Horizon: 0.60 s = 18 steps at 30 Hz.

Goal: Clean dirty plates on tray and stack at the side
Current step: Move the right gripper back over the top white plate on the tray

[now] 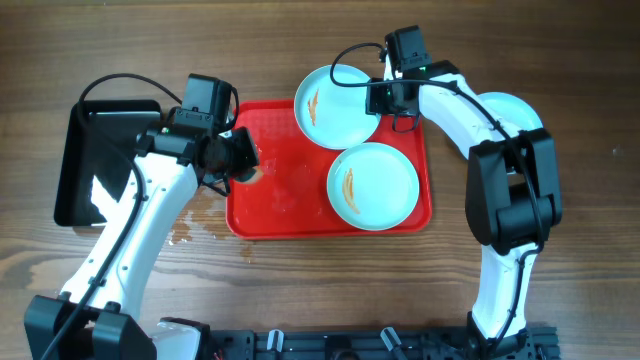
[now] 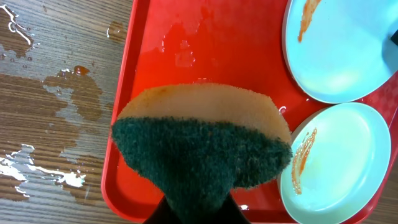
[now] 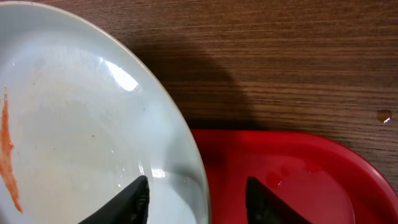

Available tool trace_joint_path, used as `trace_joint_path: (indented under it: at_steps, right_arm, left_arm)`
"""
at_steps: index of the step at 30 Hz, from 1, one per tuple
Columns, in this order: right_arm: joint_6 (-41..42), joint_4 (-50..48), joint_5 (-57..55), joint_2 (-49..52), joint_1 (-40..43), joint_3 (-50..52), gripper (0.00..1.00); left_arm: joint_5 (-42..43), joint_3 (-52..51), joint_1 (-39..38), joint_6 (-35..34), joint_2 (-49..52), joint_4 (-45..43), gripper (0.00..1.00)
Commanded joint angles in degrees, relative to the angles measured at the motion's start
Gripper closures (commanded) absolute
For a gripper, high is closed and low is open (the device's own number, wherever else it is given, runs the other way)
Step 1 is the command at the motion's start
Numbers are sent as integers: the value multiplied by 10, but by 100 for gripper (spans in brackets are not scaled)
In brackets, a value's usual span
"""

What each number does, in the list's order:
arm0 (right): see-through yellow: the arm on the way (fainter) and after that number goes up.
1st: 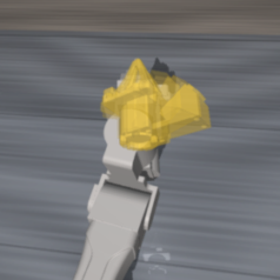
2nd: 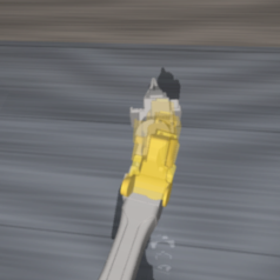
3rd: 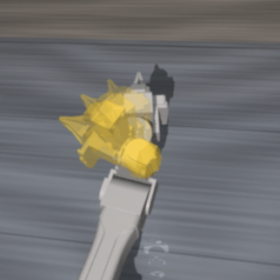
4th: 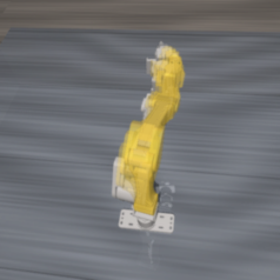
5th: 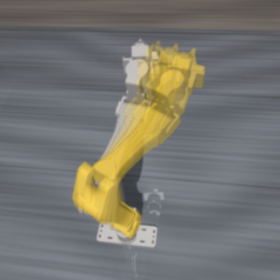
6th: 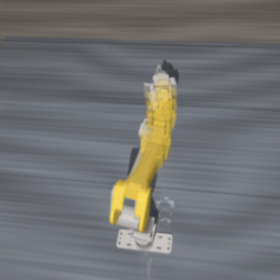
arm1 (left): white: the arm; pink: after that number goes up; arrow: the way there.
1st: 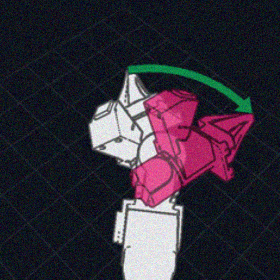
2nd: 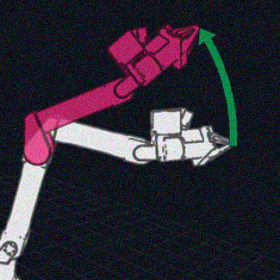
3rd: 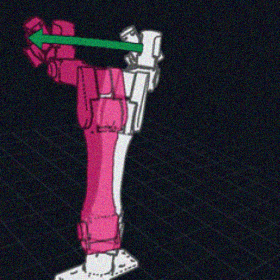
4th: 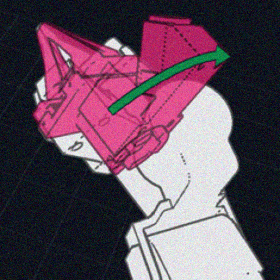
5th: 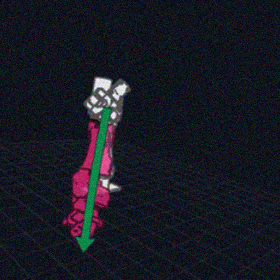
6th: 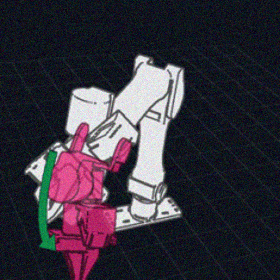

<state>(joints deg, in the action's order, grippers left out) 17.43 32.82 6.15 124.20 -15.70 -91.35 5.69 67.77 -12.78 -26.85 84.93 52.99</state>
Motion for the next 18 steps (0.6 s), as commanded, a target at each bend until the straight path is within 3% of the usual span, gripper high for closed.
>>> trace_joint_path:
  at_steps: [1,4,14,18]
  right_arm:
    - [-3,3,-6,11,1,-12,59]
    - [-3,5,-6,11,1,-12,67]
    - [-3,14,-6,11,1,-7,68]
    - [-3,11,-6,12,1,0,74]
  left_arm:
    - [3,0,2,7,3,0,92]
    - [3,0,2,7,3,0,92]
    - [3,0,2,7,3,9,96]
    - [3,0,2,7,3,9,96]
